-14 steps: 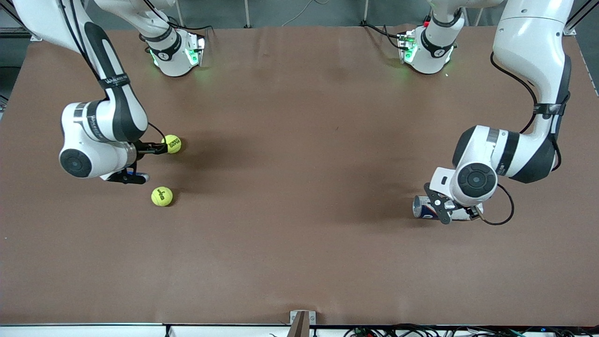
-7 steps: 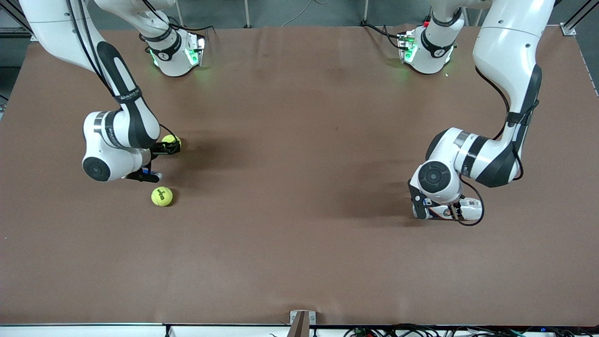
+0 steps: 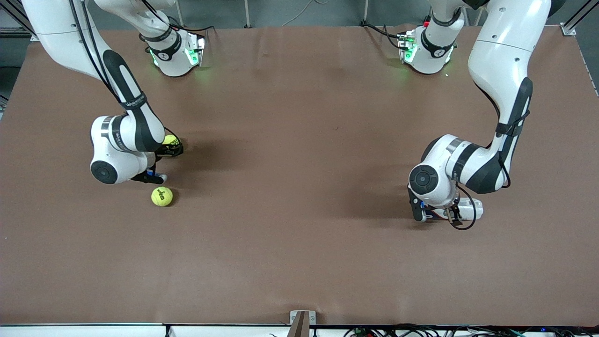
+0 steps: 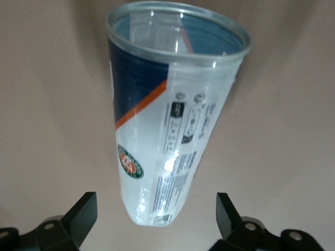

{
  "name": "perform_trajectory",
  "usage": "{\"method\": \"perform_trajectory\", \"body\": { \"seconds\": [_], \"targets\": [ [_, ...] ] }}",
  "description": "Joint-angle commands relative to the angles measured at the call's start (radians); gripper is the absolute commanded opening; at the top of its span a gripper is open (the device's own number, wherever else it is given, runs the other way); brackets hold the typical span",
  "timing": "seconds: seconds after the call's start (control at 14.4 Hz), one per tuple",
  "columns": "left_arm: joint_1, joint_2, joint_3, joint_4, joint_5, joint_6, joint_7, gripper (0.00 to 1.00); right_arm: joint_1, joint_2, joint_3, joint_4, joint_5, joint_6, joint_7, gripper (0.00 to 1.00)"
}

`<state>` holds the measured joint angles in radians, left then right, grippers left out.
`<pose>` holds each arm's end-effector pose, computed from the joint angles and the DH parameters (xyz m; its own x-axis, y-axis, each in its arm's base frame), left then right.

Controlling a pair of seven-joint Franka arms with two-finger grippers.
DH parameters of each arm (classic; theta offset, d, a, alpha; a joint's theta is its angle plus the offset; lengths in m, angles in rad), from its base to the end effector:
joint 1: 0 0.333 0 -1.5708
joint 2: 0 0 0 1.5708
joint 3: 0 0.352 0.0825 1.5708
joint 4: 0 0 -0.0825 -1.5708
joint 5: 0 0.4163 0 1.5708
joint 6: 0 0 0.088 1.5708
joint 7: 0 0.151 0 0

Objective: Insert tennis ball vertically with right arm
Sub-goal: 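Grasp the can with the left gripper while the right gripper grasps a ball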

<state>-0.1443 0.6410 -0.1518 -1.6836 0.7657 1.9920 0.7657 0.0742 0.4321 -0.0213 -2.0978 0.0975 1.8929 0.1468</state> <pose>0.6816 -0.1261 0.1883 0.0895 -0.8114 -0.5776 -0.9960 -0.0701 -0.0560 0.5090 0.0376 0.1512 0.7912 -0.1382 -0.5958 -0.1422 -0.9890 0.0405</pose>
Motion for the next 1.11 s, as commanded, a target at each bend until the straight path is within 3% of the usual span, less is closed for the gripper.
{"method": "perform_trajectory", "body": {
  "seconds": [0.0,0.28,0.62,0.83,1.04],
  "targets": [
    [0.011,0.008,0.001,-0.015,0.026,0.045,-0.016,1.00,0.004,0.008,0.000,-0.011,0.011,0.015,0.013,0.97],
    [0.012,0.022,0.001,-0.013,0.075,0.070,-0.022,1.00,0.001,0.023,0.000,-0.013,0.011,0.028,0.011,0.97],
    [0.012,0.049,0.001,-0.015,0.076,0.096,-0.065,1.00,0.002,0.025,0.000,-0.047,0.011,0.014,0.011,0.88],
    [0.029,0.051,0.001,-0.028,0.076,0.136,-0.065,1.00,-0.002,0.025,0.000,-0.047,0.011,0.011,0.011,0.71],
    [0.032,0.058,0.003,-0.030,0.078,0.152,-0.065,0.98,-0.004,0.023,0.000,-0.041,0.011,-0.001,0.013,0.42]
  ]
}}
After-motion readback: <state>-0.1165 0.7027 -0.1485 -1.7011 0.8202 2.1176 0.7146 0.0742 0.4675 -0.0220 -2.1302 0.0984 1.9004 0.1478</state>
